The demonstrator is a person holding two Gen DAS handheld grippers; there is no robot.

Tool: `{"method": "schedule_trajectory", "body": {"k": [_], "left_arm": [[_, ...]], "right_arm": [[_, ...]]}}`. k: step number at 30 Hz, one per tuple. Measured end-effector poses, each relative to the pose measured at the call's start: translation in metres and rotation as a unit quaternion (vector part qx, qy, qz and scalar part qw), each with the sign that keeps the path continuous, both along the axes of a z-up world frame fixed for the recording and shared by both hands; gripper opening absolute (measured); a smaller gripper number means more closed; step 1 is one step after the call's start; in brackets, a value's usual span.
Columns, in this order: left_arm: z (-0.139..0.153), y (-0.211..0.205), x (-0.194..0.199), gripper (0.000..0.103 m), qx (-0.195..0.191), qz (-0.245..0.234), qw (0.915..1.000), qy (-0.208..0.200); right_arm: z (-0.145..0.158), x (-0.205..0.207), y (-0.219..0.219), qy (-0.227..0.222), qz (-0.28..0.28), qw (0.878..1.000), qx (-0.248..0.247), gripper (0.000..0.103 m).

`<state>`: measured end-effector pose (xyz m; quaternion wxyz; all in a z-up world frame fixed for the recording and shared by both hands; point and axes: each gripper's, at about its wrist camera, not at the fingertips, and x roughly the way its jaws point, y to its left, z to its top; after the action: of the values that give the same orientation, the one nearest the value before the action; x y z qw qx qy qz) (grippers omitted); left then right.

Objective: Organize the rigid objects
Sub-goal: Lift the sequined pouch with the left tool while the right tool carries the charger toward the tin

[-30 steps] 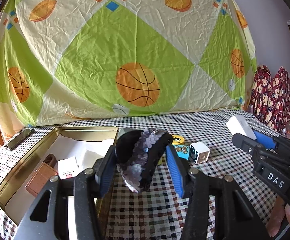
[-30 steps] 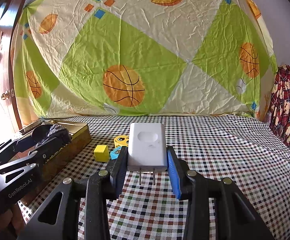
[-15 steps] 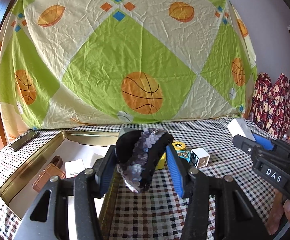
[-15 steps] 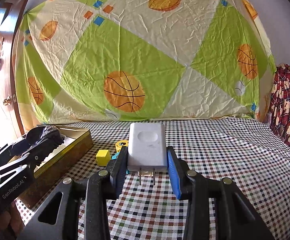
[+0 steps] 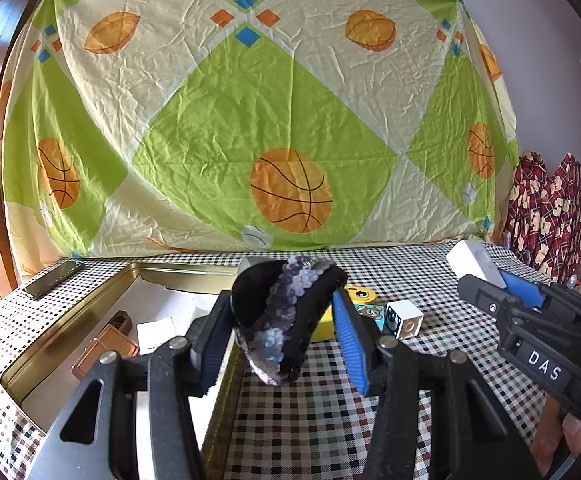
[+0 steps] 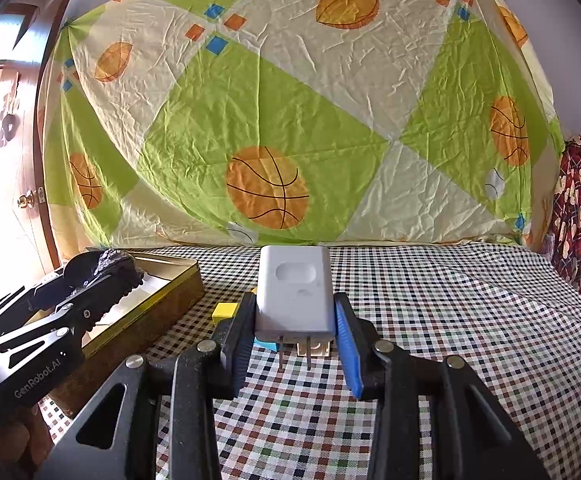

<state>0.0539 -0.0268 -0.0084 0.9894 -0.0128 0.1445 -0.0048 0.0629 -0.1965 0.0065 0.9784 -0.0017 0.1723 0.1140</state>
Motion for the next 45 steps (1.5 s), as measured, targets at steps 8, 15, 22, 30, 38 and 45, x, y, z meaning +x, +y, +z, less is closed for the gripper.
{"method": "schedule_trajectory", "body": {"k": [8, 15, 22, 30, 38, 45], "left_arm": [[0.0, 0.008, -0.003, 0.05, -0.011, 0.006, 0.9999, -0.001], [0.0, 0.014, -0.007, 0.05, -0.022, 0.009, 0.9997, -0.004], [0.001, 0.018, -0.01, 0.05, -0.023, 0.012, 0.9996, -0.007], [0.001, 0.026, -0.014, 0.05, -0.032, 0.013, 0.9993, -0.012], [0.003, 0.034, -0.019, 0.05, -0.035, 0.018, 0.999, -0.02], [0.004, 0.044, -0.022, 0.05, -0.04, 0.025, 0.9986, -0.023]], "right_arm": [[0.001, -0.003, 0.007, -0.008, 0.009, 1.0, 0.004, 0.04], [0.002, -0.004, 0.007, -0.011, 0.012, 1.0, 0.01, 0.04], [0.003, -0.005, 0.016, -0.015, 0.026, 1.0, 0.007, 0.04], [0.003, -0.005, 0.026, -0.018, 0.038, 0.999, 0.007, 0.04], [0.003, -0.005, 0.038, -0.018, 0.048, 0.999, 0.0, 0.04], [0.002, -0.007, 0.053, -0.018, 0.062, 0.998, -0.005, 0.04]]}}
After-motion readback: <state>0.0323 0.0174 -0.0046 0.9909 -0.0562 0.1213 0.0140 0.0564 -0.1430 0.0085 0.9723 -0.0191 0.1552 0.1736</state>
